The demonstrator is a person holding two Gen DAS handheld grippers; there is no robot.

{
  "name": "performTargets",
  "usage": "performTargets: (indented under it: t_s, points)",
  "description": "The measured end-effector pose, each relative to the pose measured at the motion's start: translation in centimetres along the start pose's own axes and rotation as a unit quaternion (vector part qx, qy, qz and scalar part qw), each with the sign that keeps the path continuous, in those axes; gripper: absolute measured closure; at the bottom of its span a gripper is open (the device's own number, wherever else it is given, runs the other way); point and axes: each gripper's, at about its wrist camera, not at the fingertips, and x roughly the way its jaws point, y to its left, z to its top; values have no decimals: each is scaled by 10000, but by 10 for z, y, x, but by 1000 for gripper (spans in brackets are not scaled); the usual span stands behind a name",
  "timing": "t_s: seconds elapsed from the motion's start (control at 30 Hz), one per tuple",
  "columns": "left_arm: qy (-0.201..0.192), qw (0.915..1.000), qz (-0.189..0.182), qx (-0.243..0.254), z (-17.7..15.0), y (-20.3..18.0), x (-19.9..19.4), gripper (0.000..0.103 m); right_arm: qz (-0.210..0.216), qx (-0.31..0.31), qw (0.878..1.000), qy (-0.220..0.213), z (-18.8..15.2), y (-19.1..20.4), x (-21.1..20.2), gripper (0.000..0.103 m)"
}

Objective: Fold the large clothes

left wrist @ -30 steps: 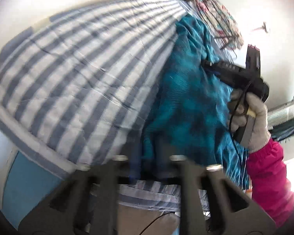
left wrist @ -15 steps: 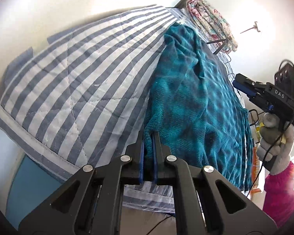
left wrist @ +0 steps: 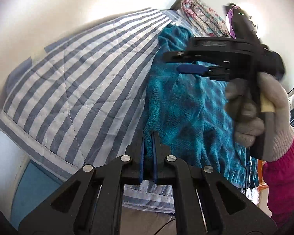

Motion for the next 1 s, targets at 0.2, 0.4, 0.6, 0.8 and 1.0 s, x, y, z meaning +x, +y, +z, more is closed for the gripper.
performTargets:
  t_s: [0.2,0.4,0.6,0.8,1.0]
  points:
    - [210,9959,-123,-867,6,35,12,48,-206,77,9994,263,-7,-5,29,49]
    - [404,9965,-228,-700,9,31,27,96,172,477,9985,219,-8,-21,24,47]
    - [185,9987,-374,-306,9,4,14,98,-269,313,9991,97,5,-17,7,46]
    - [17,9990,-442,108,13,-27,7,98,-413,97,9977,523,23,-5,26,31]
    - [55,9988,-440,208,15,-44,15,99,-1038,-330,9917,687,19,13,47,38]
